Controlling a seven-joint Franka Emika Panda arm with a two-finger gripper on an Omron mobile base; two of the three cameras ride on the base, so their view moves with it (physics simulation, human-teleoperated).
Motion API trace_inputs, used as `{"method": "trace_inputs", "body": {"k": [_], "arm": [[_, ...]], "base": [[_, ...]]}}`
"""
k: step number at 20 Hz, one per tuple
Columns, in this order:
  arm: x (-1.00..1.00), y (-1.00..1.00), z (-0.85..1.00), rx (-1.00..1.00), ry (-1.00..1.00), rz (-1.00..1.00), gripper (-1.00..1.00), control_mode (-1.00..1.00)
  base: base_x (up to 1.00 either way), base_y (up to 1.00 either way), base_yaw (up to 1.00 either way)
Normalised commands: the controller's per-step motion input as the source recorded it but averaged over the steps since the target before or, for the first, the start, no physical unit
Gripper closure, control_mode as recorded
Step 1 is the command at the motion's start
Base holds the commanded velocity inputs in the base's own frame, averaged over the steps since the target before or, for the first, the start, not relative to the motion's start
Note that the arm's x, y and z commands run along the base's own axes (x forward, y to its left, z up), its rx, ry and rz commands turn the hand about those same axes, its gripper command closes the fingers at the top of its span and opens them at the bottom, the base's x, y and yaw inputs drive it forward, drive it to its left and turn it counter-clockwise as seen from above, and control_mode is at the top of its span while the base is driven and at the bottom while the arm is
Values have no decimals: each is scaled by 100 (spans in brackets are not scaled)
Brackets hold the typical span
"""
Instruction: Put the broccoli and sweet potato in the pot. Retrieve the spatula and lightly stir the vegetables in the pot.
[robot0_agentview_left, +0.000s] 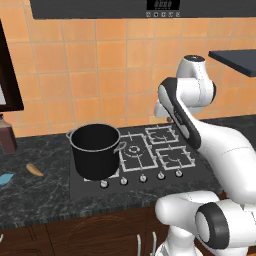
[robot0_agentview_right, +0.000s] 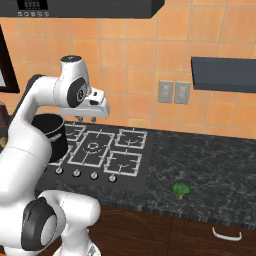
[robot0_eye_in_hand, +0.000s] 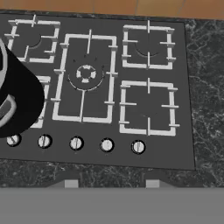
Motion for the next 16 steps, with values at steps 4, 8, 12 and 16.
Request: {"method": "trace_inputs", "body": {"k": [4, 8, 12, 16], "arm": [[-24, -5, 0, 0, -2, -2, -100, -100], [-35, -60, -5, 1, -3, -18, -100, -100], [-30, -96, -17, 10, -3, -23, -100, -100], [-19, -100, -24, 15, 0, -28, -100, -100]], "base": [[0, 0, 0], [0, 0, 0], [0, 0, 0], [0, 0, 0]]}}
